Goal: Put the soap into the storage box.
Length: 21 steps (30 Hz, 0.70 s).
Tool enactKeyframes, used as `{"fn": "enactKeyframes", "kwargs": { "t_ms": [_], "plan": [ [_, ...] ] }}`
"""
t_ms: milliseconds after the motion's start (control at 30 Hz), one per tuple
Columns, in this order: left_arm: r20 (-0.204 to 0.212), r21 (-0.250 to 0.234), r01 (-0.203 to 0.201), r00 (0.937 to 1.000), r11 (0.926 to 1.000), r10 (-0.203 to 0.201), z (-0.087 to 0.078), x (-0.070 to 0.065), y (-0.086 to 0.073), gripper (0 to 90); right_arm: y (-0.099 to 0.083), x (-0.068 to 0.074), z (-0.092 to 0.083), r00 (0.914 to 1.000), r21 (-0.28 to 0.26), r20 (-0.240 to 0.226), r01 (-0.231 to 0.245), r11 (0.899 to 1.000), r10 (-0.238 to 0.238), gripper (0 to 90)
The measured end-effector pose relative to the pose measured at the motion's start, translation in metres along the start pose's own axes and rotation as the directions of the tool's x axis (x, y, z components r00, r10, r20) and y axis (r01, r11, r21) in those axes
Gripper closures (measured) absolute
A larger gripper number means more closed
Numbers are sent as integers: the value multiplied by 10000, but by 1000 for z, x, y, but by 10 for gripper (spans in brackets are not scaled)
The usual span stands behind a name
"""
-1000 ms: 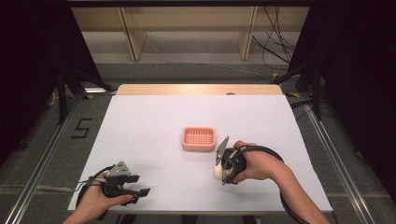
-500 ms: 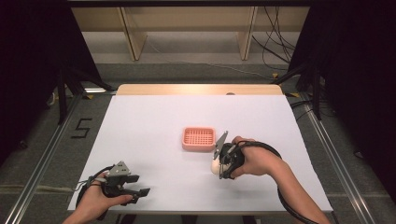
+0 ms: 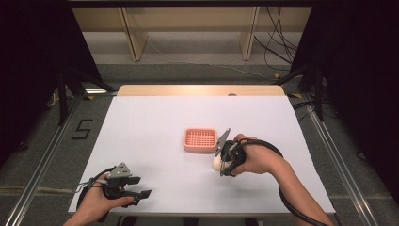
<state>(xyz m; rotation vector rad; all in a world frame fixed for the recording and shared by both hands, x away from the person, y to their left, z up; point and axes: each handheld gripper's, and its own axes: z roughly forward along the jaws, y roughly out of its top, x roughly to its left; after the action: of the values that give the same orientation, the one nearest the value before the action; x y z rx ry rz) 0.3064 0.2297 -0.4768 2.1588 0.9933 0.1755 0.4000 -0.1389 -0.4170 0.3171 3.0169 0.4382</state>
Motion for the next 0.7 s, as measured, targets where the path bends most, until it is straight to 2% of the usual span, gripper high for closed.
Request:
{"fn": "enactKeyframes", "kwargs": {
  "t_ms": [33,67,133,167,200,233,267,367,400,467,500,533,633,700],
  "plan": [
    [-2,3,-1,10000,10000,1,0,0,0,304,0,2,-1,9993,104,66,-378,9992,377,507],
    [50,-1,16,10000,10000,-16,0,0,0,304,0,-1,0,10000,-35,23,4,10000,-4,507],
    [170,44,-22,9999,10000,21,-1,0,0,304,1,-2,0,10000,-64,21,18,10000,-18,507],
    [170,44,-22,9999,10000,21,-1,0,0,304,1,-2,0,10000,-25,2,-80,10000,80,507],
    [158,25,-4,9999,10000,3,-1,0,0,304,0,-1,0,9991,113,53,-429,9990,428,507],
    [158,25,-4,9999,10000,3,-1,0,0,304,0,-1,0,9991,113,53,-429,9990,428,507],
    [156,19,0,9999,10000,0,-1,0,0,304,1,-5,1,10000,-85,-16,81,9999,-82,507],
    [5,-6,-2,10000,10000,2,0,0,0,304,1,-6,2,10000,-112,24,65,9999,-65,507],
    [103,-23,-137,9999,9999,137,-2,1,0,304,1,-5,1,9995,-49,130,-275,9996,275,507],
    [100,-54,-112,9999,9999,112,-2,0,0,304,1,-6,1,9990,12,50,-435,9991,435,507],
    [100,-54,-112,9999,9999,112,-2,0,0,304,1,-6,1,9990,12,50,-435,9991,435,507],
    [121,-81,-101,9999,9999,102,-2,0,0,303,1,-7,1,9999,-79,48,-161,9998,162,507],
    [145,-119,-78,9999,9999,80,-1,0,1,303,2,-9,2,9999,-190,104,-59,9998,61,507],
    [146,-115,-77,9999,9999,78,-1,0,0,304,2,-8,2,9997,-113,82,-228,9997,229,507]
  ]
}}
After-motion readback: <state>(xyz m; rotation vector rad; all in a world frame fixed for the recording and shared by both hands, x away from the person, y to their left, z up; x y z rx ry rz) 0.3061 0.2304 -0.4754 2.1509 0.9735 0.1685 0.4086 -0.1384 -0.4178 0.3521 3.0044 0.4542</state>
